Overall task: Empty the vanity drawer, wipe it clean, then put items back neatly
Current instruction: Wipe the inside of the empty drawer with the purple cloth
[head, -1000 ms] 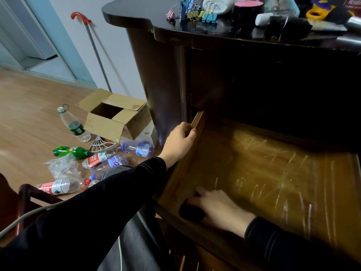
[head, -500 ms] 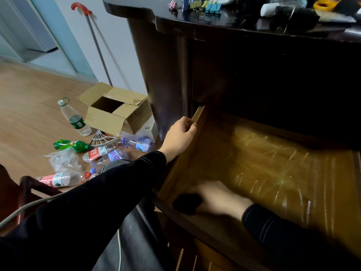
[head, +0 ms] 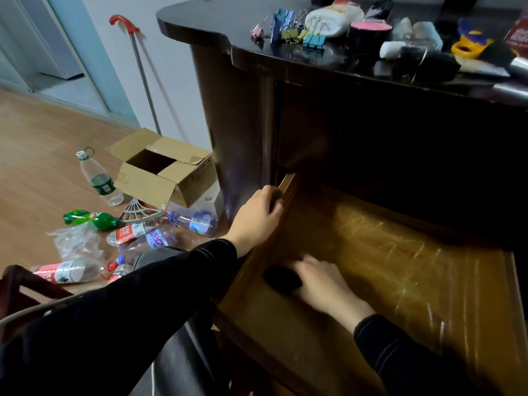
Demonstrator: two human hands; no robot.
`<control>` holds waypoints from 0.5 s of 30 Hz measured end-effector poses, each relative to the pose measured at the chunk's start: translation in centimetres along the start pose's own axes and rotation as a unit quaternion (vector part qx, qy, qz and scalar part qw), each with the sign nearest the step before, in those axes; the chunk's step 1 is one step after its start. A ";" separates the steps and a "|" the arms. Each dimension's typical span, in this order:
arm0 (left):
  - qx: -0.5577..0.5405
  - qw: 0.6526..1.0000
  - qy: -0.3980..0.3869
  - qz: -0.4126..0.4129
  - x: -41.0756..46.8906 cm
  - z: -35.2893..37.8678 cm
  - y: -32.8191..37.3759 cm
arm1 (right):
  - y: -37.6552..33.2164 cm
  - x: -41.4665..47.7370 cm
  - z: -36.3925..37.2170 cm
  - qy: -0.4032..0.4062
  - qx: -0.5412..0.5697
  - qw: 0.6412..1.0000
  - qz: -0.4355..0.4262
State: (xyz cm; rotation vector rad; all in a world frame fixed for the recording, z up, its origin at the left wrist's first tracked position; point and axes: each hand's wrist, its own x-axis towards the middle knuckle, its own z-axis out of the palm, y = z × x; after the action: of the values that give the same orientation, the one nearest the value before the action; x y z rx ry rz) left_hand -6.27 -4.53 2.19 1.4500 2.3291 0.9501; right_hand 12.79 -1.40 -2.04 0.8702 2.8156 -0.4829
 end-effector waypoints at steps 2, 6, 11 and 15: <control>0.024 1.000 -0.006 0.017 -0.2 -0.1 0.3 | 1.2 0.1 -0.2 0.053 -0.005 0.995 0.084; 0.067 0.997 0.014 0.041 -0.5 -0.2 0.8 | 1.0 -1.2 1.6 0.020 -0.021 0.999 0.043; 0.064 0.997 0.025 0.045 -0.3 -0.1 0.8 | 2.5 2.1 0.0 0.061 -0.071 0.992 0.086; 0.054 0.997 0.024 0.044 -0.2 -0.1 0.5 | 5.3 7.6 -4.0 0.109 -0.092 0.971 0.190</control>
State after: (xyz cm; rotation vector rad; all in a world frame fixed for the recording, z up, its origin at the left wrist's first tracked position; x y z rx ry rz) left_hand -5.87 -4.58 2.63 1.6000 2.4034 0.9035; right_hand 9.34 8.07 -1.47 1.4534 2.7154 -0.0742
